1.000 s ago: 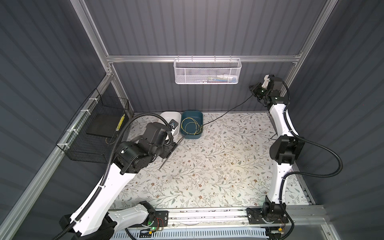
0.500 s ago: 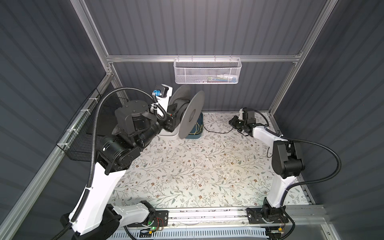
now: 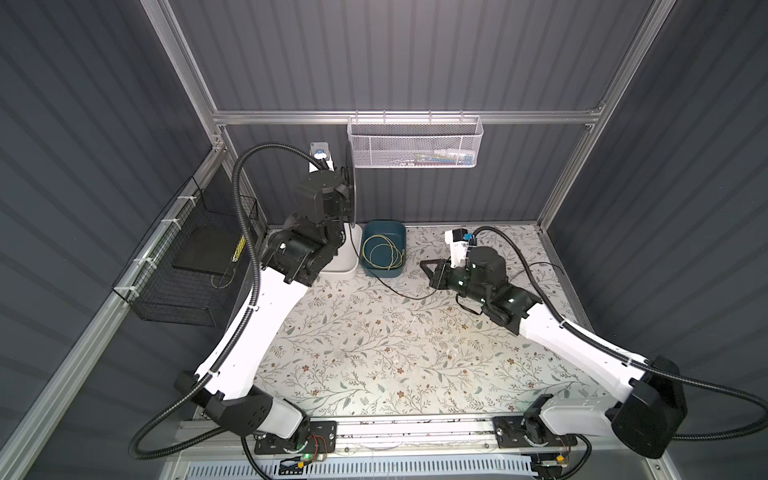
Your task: Wrap the cables
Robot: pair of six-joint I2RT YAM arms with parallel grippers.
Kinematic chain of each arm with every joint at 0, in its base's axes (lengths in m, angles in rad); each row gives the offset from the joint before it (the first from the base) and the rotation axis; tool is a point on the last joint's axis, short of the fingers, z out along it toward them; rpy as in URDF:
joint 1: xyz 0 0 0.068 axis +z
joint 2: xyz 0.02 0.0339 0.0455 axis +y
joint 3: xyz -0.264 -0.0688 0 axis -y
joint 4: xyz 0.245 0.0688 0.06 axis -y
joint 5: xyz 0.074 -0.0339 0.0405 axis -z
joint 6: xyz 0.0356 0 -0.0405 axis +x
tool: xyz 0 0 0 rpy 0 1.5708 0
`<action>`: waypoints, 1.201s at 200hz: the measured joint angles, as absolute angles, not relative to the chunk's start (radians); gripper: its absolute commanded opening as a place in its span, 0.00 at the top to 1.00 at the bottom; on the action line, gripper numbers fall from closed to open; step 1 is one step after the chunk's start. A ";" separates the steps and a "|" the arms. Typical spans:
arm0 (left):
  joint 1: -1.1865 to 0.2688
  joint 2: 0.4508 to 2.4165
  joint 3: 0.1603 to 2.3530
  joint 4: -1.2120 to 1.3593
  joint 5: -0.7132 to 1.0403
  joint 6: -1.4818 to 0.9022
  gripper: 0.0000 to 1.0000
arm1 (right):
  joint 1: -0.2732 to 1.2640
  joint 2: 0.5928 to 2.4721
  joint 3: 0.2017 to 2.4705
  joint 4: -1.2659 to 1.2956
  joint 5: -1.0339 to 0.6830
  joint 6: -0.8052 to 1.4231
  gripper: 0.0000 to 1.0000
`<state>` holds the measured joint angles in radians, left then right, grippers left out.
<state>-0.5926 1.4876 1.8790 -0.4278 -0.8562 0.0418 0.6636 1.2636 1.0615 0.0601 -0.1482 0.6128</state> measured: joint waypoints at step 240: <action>-0.533 1.335 1.435 -0.805 -0.811 0.049 1.00 | 0.100 1.499 1.730 -0.152 -0.416 0.617 0.91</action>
<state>-0.5327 1.3346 1.4345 -0.8047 -0.8108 0.0486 0.0998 1.4994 1.7302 -0.1516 -0.4164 0.6170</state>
